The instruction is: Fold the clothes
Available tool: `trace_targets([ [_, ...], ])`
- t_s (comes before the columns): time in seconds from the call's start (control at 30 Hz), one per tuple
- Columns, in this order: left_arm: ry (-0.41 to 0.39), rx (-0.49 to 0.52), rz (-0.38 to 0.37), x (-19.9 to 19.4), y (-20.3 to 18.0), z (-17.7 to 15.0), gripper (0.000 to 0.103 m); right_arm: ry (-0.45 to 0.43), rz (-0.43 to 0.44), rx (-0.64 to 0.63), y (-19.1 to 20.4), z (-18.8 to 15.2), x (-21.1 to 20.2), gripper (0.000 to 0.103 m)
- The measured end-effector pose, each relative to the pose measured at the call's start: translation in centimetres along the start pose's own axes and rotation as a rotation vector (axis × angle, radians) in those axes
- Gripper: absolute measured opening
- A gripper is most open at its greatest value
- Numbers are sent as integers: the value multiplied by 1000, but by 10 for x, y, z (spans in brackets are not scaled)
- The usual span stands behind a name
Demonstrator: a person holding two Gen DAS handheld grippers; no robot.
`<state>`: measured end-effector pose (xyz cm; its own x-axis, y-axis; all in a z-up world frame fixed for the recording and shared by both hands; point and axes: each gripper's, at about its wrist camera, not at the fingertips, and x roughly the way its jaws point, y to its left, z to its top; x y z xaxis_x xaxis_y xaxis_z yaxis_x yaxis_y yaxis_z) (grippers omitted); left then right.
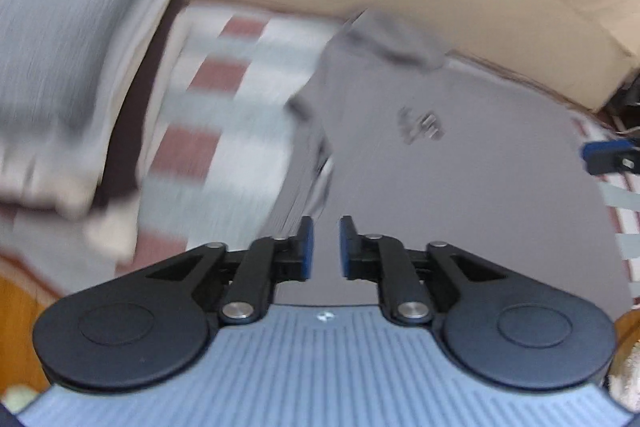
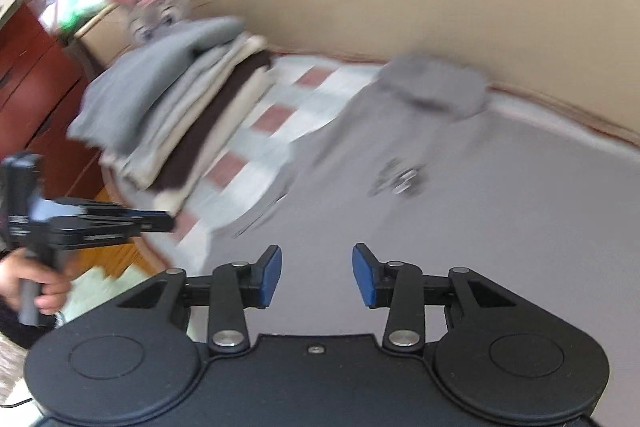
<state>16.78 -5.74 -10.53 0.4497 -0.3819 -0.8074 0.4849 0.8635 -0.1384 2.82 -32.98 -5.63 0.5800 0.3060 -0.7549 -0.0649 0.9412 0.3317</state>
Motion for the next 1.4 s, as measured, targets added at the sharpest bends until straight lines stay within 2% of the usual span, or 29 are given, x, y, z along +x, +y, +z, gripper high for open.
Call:
trace_targets([
  [0.17,-45,99,-5,-12,-5,62,22,19,-91,-5,-14,58,-10,45],
  [0.2,-54,118,-6,-14,-6,75,25,20,-107,-10,-13,68,-10,45],
  [0.23,-63,138,-7,-17,-7,87,32,14,-119,-13,-12,75,-9,45],
  [0.3,-81,178,-9,-22,-9,112,35,-13,-141,-27,-9,89,-8,46],
  [0.37,-58,233,8,-23,-15,137,35,-39,-170,-44,-8,103,-1,47],
  [0.4,-39,264,21,-23,-19,149,37,-49,-188,-41,-8,112,5,47],
  [0.43,-28,290,35,-23,-23,161,49,-65,-197,-30,-9,122,11,47],
  [0.5,-23,329,62,-22,-34,181,61,-113,-188,-12,-13,138,24,47],
  [0.6,-33,354,91,2,-51,203,62,-135,-212,-51,-25,151,50,47],
  [0.67,-28,354,96,33,-59,210,62,-93,-251,-87,-40,154,72,47],
  [0.73,14,359,96,73,-68,215,62,-37,-285,-96,-62,154,95,47],
  [0.83,26,342,86,120,-77,211,62,-52,-253,12,-108,148,117,47],
  [0.93,32,328,88,163,-83,202,62,-97,-182,185,-159,147,140,47],
  [1.03,62,342,112,200,-90,198,62,-96,-98,300,-195,146,176,47],
  [1.1,57,427,215,229,-103,199,62,-115,-57,340,-208,145,197,48],
  [1.13,42,449,255,242,-108,200,62,-126,-40,361,-214,145,207,55],
  [1.17,28,446,263,254,-112,202,62,-135,-29,382,-219,145,216,61],
  [1.23,8,397,239,271,-115,209,62,-146,-15,408,-227,149,231,61],
  [1.3,-24,325,205,281,-116,213,62,-162,55,415,-231,149,243,61],
  [1.33,-33,279,191,283,-114,214,62,-170,101,414,-232,148,248,57],
  [1.37,-37,225,177,286,-111,215,62,-178,148,414,-233,147,253,26],
  [1.4,-39,170,163,287,-107,215,62,-186,206,406,-232,145,256,8],
])
